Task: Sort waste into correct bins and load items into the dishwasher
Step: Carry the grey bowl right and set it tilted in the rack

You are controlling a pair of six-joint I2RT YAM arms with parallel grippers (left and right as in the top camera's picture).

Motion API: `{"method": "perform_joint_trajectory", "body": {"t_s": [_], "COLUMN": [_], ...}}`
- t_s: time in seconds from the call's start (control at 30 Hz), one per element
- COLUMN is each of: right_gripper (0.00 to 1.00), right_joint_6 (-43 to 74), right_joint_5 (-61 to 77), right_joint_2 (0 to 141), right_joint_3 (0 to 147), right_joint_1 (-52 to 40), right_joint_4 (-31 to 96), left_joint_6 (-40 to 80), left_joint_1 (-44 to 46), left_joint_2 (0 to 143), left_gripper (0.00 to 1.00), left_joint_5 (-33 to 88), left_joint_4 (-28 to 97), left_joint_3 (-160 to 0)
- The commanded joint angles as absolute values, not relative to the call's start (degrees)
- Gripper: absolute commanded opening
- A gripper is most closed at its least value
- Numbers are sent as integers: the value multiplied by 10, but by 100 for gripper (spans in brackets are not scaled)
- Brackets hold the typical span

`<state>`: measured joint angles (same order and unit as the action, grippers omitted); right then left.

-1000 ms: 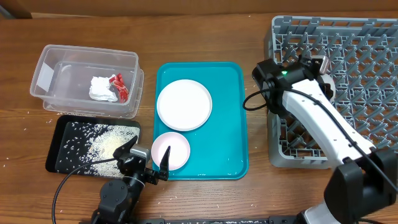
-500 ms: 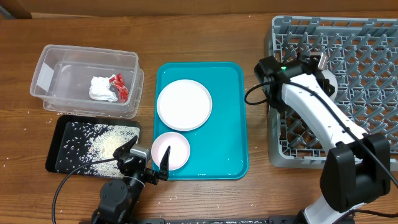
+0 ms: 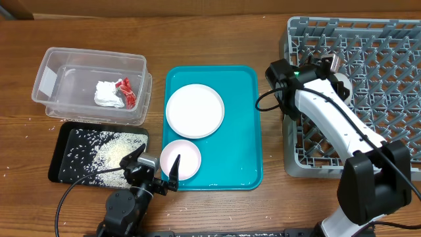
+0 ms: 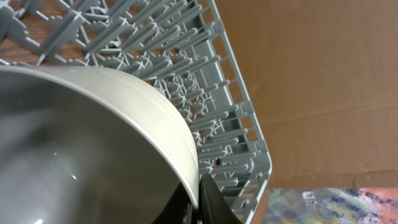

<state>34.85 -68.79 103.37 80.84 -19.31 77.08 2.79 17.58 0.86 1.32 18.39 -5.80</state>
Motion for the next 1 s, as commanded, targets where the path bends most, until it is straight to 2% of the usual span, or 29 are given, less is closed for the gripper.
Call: {"method": "perform_joint_trajectory", "body": {"t_s": [0.0,0.2,0.63,0.83,0.97], "right_gripper": [4,4,4,4,4], "right_joint_6": [295,271,289,281,229], "right_joint_5": [-700,-689,-660,-722,-719], "right_joint_2": [1039,1052,1062,1062,1062], "right_joint_3": [806,806,806,807,807], "right_joint_1": [-181,-179,-199,-189,-175], "right_joint_4": [736,726,787,745,689], "left_joint_6": [21,21,21,21,21], "left_joint_1": [173,173,173,173,173], "left_joint_2": [3,3,3,3,3], "left_gripper": [100,100,100,100,100], "left_joint_5": [15,15,15,15,15], "left_joint_4": [180,180,180,180,180], "left_joint_3": [-55,-55,-55,-55,-55]}}
